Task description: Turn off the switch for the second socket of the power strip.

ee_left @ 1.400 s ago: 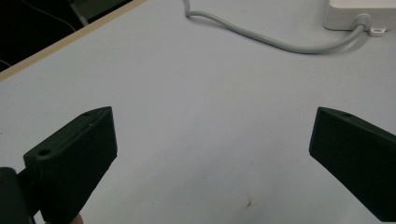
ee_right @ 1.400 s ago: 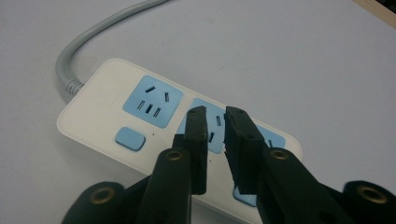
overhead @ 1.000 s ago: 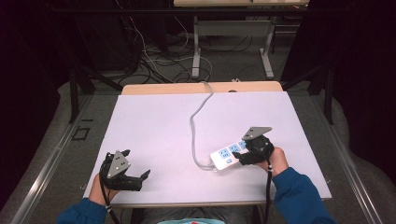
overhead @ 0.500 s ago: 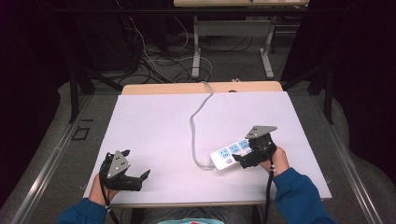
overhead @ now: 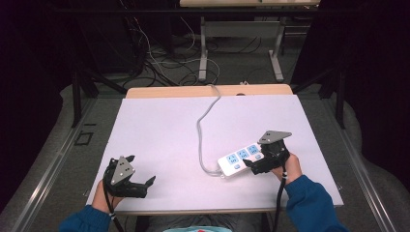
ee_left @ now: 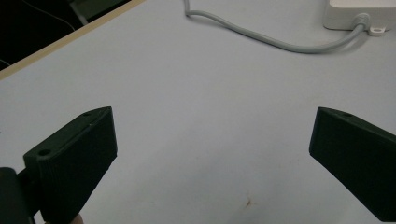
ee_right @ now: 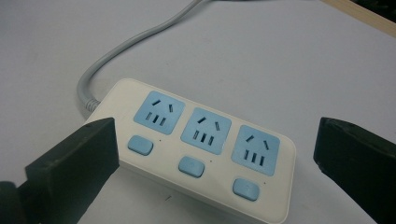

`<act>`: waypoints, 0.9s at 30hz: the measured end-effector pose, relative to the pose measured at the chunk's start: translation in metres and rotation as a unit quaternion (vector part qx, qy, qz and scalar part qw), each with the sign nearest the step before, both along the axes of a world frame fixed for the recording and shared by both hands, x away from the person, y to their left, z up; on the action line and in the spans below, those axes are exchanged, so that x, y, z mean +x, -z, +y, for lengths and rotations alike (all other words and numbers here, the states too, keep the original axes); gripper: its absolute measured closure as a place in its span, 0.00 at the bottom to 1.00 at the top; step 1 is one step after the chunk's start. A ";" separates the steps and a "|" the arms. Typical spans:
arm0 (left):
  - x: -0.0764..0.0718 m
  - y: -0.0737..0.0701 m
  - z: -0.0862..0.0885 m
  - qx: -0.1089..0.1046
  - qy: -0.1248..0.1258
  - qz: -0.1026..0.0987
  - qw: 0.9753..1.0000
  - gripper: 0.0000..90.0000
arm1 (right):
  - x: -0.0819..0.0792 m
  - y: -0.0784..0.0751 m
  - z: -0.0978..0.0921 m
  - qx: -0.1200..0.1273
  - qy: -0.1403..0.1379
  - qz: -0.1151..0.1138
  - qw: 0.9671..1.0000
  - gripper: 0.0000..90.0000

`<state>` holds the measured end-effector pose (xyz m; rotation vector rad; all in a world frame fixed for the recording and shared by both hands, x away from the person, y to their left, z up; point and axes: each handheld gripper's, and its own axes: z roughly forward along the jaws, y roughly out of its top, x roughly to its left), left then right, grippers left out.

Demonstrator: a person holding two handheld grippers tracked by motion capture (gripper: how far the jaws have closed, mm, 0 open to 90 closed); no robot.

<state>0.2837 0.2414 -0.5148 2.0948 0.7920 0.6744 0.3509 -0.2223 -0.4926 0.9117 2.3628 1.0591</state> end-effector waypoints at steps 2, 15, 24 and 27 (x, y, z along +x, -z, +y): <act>0.000 0.000 0.000 -0.002 -0.001 0.000 1.000 0.01 | -0.001 0.000 -0.002 0.001 0.000 0.002 1.000 0.00; 0.000 0.000 0.000 -0.004 -0.002 0.000 1.000 0.01 | -0.011 -0.002 -0.018 0.006 0.016 -0.006 1.000 0.00; 0.000 0.000 0.000 -0.003 -0.003 0.001 1.000 0.01 | -0.020 0.000 -0.034 0.009 0.035 -0.006 0.999 0.00; -0.001 0.000 0.000 -0.005 -0.004 0.001 1.000 0.01 | -0.023 0.000 -0.038 0.011 0.041 -0.003 0.999 0.00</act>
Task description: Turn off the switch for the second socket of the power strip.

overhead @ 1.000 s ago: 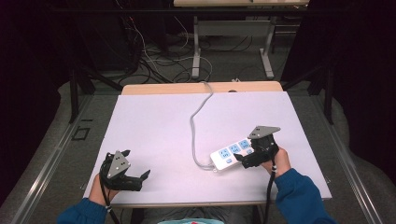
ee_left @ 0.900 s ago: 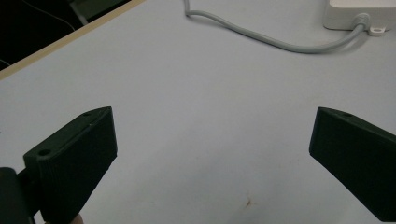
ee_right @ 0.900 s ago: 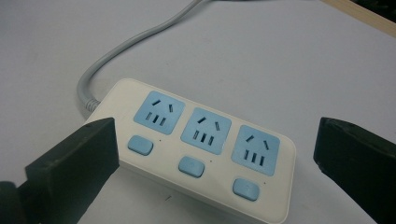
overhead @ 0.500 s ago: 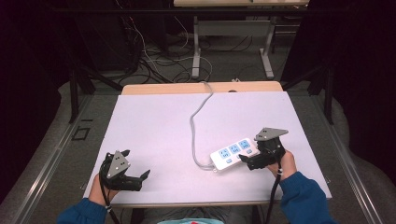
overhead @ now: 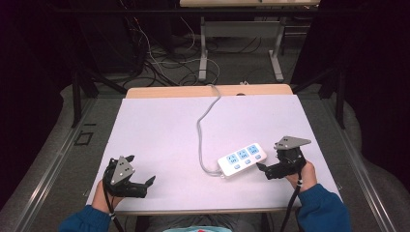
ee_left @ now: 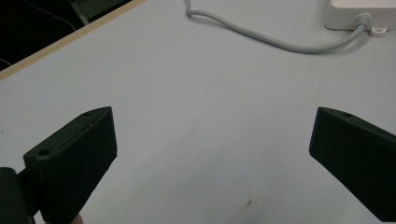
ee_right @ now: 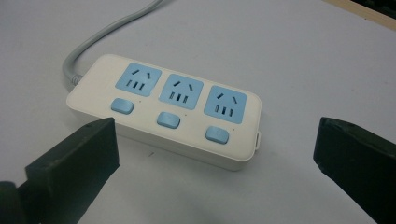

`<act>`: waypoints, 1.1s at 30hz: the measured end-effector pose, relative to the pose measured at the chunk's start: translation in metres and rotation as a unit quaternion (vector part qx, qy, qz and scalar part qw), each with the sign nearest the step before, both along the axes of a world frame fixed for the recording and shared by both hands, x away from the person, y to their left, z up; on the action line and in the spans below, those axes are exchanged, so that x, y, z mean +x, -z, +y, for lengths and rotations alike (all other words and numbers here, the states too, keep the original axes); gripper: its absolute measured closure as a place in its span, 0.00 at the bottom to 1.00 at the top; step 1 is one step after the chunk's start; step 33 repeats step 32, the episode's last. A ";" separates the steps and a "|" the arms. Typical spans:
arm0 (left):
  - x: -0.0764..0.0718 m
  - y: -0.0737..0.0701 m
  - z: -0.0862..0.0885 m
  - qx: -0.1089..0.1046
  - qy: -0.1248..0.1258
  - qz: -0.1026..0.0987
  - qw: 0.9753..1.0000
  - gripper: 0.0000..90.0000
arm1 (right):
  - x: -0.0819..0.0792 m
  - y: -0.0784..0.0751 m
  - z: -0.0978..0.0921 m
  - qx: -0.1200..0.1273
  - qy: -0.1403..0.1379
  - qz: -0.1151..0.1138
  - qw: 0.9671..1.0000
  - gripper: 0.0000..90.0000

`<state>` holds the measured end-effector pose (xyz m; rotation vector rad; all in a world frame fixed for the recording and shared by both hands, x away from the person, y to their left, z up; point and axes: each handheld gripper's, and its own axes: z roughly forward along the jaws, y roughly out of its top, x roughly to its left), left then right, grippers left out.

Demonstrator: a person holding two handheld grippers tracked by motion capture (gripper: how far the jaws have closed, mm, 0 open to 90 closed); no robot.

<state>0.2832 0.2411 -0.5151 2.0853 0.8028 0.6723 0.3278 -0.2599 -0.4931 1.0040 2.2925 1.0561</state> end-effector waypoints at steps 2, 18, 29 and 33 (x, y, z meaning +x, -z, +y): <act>0.000 0.000 0.000 0.000 0.000 0.000 1.000 0.01 | -0.001 0.001 -0.003 -0.001 -0.001 -0.001 1.000 0.00; 0.000 0.000 0.000 0.002 -0.001 0.000 1.000 0.01 | -0.017 0.007 -0.016 0.004 0.022 -0.006 1.000 0.00; 0.000 0.000 0.000 0.004 0.000 0.000 1.000 0.01 | -0.027 0.011 -0.022 0.011 0.028 -0.007 1.000 0.00; 0.000 0.000 0.000 0.004 0.000 0.001 1.000 0.01 | -0.027 0.011 -0.022 0.012 0.026 -0.008 1.000 0.00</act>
